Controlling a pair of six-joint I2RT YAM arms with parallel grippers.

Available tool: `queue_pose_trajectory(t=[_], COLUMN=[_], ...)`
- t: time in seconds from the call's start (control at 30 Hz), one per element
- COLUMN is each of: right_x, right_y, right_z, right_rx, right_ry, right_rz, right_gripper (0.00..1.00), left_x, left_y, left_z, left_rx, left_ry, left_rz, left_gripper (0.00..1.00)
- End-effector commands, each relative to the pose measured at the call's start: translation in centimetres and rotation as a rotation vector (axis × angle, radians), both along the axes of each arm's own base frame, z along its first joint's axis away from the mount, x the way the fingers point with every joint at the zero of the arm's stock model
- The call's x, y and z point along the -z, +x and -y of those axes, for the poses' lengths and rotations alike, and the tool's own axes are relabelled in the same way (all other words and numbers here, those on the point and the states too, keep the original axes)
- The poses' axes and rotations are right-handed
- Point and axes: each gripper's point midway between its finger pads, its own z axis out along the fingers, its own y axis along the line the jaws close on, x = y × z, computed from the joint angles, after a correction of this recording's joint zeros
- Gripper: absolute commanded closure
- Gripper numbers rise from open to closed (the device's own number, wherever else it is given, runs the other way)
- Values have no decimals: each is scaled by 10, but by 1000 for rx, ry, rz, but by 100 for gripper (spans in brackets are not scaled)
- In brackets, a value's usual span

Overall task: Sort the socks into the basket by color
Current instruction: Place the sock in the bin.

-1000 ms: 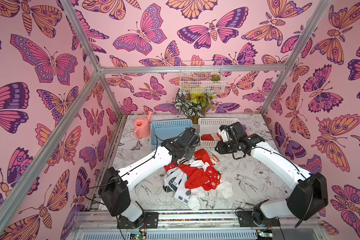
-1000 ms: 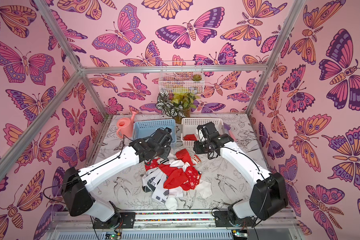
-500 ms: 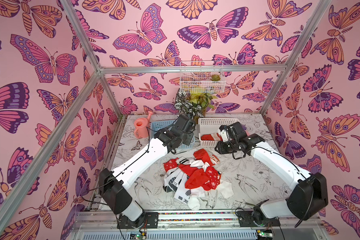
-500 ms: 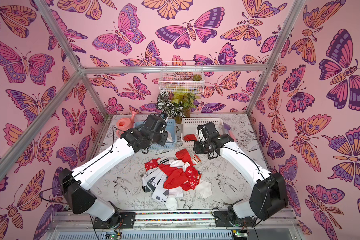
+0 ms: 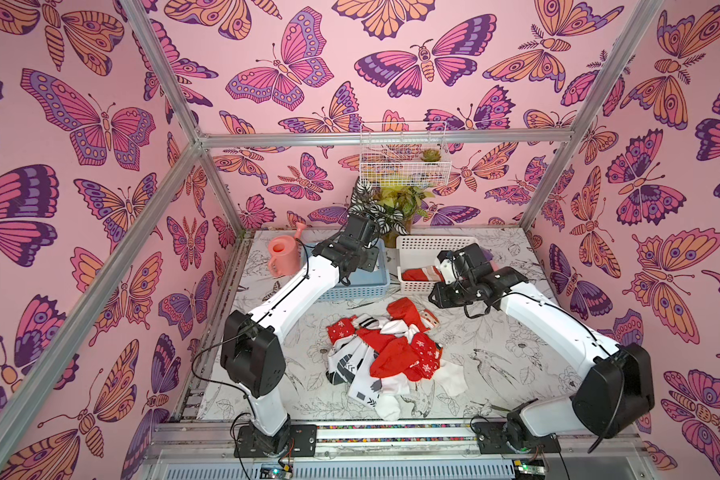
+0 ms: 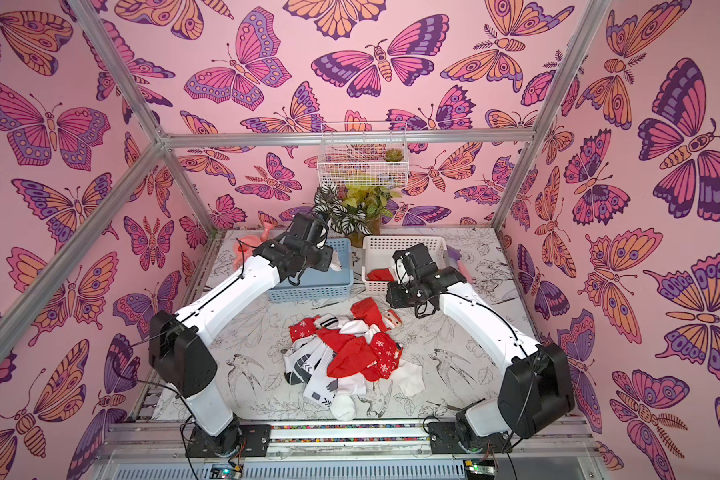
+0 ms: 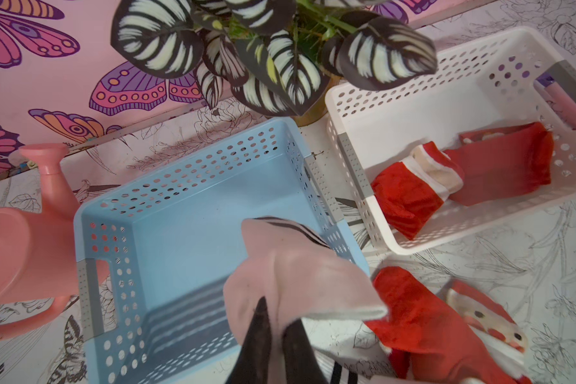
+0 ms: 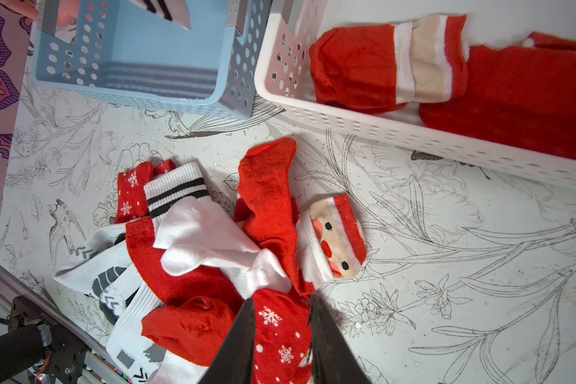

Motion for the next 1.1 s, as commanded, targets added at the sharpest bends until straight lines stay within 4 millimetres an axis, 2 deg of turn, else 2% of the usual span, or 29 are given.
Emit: queue_pose_trajectory(t=[0.0, 0.27, 0.5, 0.67, 0.9, 1.07], right_x=[-7, -7, -8, -7, -9, -12], right_y=[4, 10, 13, 14, 13, 13], right_z=[-5, -4, -1, -1, -5, -6], right_rx=[-23, -20, -14, -10, -13, -14], right_ry=[-3, -22, -27, -23, 4, 11], right_rz=[10, 11, 11, 12, 7, 10], right_gripper=[69, 69, 69, 69, 69, 69], left_x=[-1, 33, 55, 66, 80, 97], left_y=[20, 55, 70, 68, 50, 36], left_z=[7, 8, 10, 11, 2, -6], left_rx=[13, -16, -15, -6, -7, -19], left_ry=[-38, -56, -52, -59, -45, -30], left_rz=[27, 1, -13, -35, -73, -117], left_gripper=[90, 90, 90, 90, 90, 89])
